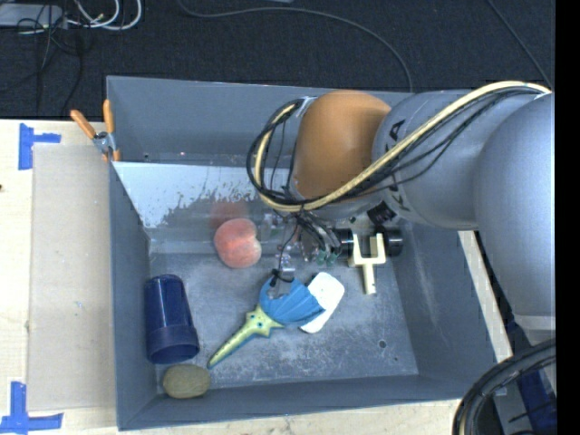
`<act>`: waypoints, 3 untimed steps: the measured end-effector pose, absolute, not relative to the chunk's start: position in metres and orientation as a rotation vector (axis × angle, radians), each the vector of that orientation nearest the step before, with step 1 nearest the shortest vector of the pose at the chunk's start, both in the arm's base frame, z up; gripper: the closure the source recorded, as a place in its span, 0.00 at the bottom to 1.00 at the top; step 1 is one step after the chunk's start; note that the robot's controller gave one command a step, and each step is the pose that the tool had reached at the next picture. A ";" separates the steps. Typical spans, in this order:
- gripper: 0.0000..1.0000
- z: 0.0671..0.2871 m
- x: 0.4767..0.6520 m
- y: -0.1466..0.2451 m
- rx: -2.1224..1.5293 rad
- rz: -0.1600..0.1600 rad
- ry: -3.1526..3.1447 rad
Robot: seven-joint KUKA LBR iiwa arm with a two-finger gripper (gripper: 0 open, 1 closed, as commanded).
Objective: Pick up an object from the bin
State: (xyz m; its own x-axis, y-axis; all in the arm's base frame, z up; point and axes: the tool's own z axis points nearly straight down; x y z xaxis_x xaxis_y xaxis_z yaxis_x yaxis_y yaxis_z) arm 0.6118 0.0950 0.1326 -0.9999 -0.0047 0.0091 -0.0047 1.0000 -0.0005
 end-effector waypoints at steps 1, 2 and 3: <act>0.00 0.137 0.614 0.095 0.004 0.000 -3.140; 0.00 0.095 0.584 0.088 0.414 -0.003 -3.114; 0.00 0.095 0.566 0.082 0.623 -0.003 -3.066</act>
Offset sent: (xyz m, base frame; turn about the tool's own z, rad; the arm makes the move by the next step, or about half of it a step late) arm -0.0464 -0.0129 -0.0626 -0.3935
